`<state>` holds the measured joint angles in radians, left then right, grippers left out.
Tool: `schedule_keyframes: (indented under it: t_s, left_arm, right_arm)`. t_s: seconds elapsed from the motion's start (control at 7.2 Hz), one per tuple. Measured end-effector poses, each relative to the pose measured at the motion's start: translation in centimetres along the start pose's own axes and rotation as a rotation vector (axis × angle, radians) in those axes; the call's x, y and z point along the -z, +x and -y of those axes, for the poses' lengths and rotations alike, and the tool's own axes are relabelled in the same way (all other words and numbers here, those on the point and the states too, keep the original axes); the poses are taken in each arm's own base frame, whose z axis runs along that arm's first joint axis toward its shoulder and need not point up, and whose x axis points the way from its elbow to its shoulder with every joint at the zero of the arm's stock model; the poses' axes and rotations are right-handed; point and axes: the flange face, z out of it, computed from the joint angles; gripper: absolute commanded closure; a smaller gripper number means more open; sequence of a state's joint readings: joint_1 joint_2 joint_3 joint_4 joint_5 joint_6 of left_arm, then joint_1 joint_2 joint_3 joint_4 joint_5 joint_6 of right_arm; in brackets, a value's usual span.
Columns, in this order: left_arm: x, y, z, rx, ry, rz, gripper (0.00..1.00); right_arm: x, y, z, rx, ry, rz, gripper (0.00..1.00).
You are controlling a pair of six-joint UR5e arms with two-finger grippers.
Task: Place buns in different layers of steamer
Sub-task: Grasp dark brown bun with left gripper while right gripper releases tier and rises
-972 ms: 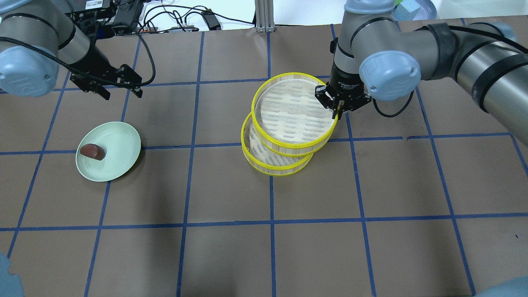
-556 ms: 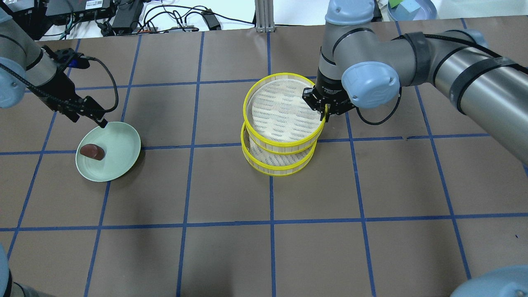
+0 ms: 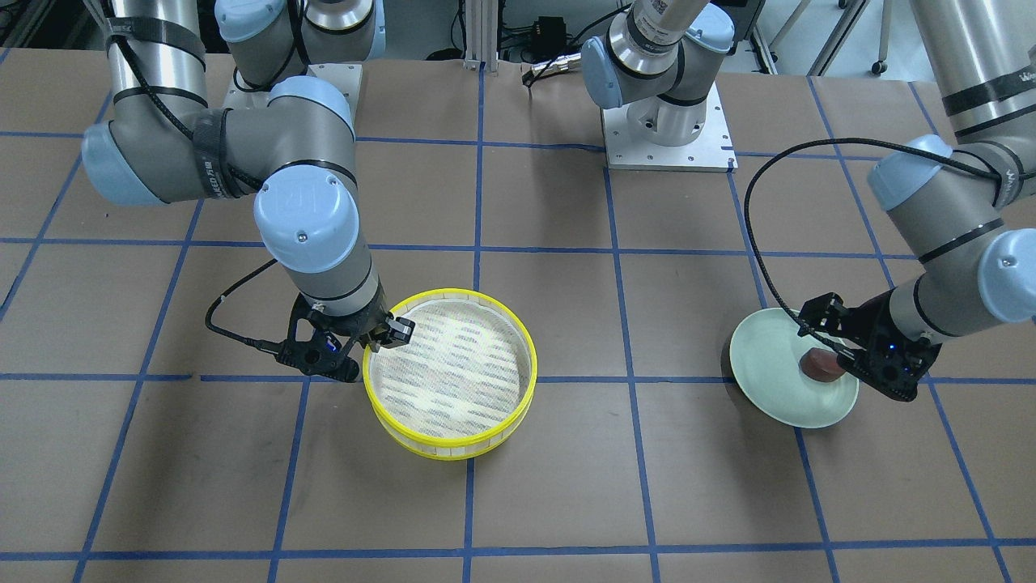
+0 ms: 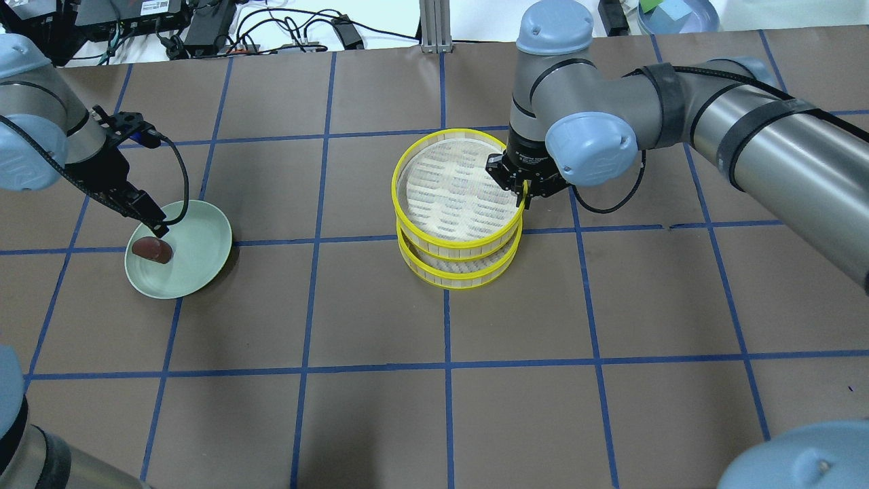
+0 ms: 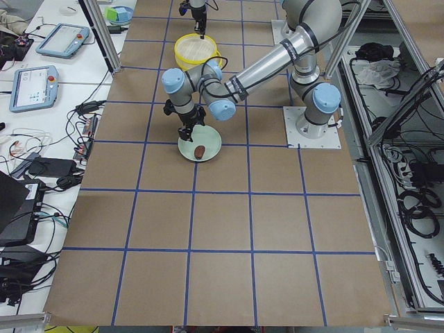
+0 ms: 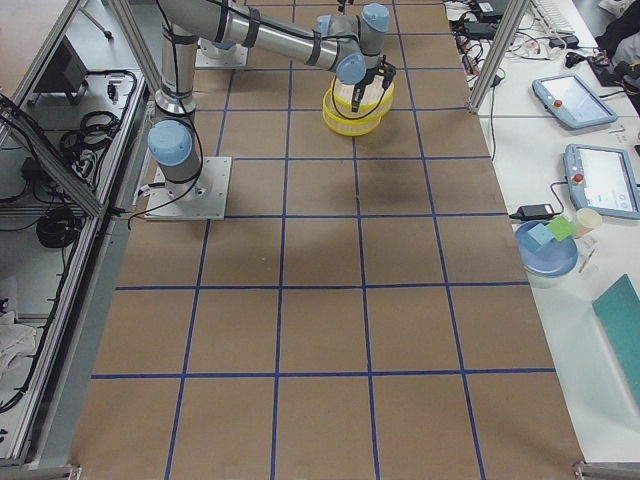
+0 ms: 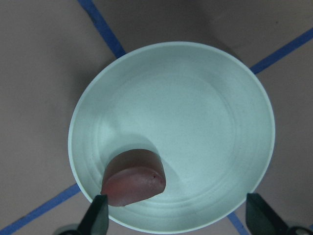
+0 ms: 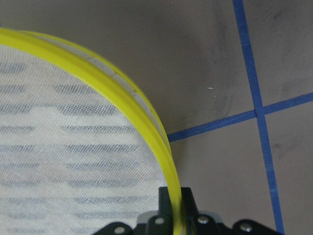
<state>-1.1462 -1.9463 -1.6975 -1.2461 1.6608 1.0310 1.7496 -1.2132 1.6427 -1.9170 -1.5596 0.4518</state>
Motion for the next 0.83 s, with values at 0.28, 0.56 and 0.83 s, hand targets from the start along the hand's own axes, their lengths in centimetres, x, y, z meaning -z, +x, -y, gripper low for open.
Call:
schedule_keyframes:
  t_s: [0.28, 0.56, 0.83]
  left_arm:
    - [-2.7, -0.9, 0.7, -0.066, -0.011, -0.004, 0.00]
    - [-4.4, -1.8, 0.8, -0.086, -0.040, 0.007, 0.00]
    - [-5.4, -2.3, 0.9, -0.087, -0.056, 0.011, 0.00]
  right_arm:
    - [-0.3, 0.1, -0.3, 0.016, -0.014, -0.010, 1.00]
    - [-0.6, 0.3, -0.5, 0.034, -0.036, -0.018, 1.00]
    - [-0.6, 0.3, -0.6, 0.038, -0.041, -0.020, 0.12]
